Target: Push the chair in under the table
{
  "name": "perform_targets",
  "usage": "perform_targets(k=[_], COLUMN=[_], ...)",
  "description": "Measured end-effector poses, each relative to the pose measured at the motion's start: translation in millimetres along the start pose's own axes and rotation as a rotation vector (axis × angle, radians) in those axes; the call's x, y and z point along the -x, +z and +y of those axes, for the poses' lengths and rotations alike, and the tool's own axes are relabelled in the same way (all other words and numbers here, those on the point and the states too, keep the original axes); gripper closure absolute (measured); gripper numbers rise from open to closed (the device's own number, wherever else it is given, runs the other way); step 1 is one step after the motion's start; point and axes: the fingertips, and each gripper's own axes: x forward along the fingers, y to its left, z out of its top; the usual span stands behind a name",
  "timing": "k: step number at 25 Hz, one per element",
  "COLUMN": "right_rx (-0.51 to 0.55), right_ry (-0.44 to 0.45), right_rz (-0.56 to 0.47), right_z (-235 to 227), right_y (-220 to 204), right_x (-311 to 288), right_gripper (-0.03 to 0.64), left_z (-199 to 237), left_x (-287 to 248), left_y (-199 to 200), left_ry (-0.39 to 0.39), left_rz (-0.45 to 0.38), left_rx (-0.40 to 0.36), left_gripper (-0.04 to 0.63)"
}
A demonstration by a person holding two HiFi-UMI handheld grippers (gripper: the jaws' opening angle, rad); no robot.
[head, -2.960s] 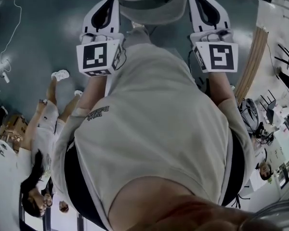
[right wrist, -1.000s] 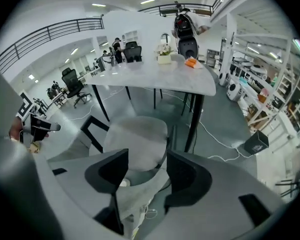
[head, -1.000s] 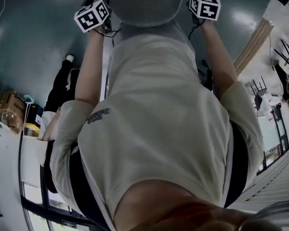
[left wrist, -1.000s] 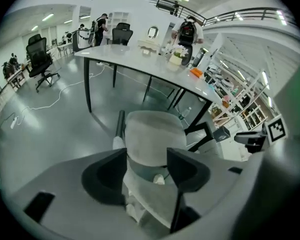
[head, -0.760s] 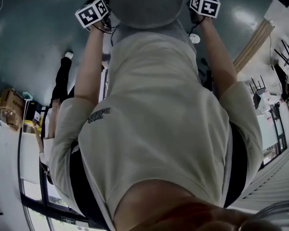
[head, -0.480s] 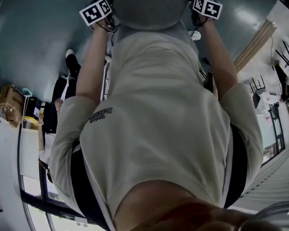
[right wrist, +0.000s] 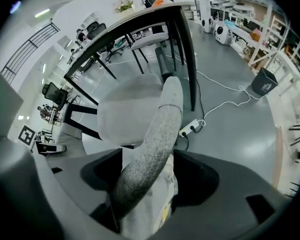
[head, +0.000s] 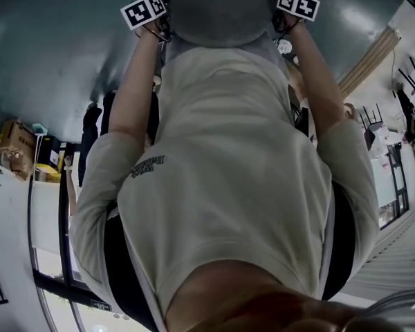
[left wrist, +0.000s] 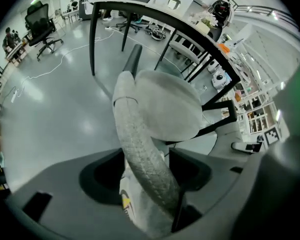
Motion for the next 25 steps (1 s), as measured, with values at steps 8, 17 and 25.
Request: perform_targets(k=[8, 17, 25], right_rx=[0.061, 0.053, 0.034], right_ry=[0.020, -0.036, -0.050], right_rz=[0.081, 0.067, 0.019], right_z=[13.2, 4.0, 5.3], right_y=[-8.9, 3.8, 7.3], right_x=[-16.0, -20.0, -16.3], right_gripper=[0.304, 0.392, 0.408], left_z=[4.4, 6.9, 8.5], left_x=[-11.1, -17.5, -13.5], left_y=[-10.4, -0.7, 6.7], left_ry=[-0.050, 0.052, 0.081], left_rz=[0.102, 0.164, 0.151], left_rx=[-0.011, -0.111, -0.157], left_gripper=[0.339, 0.376, 0.393])
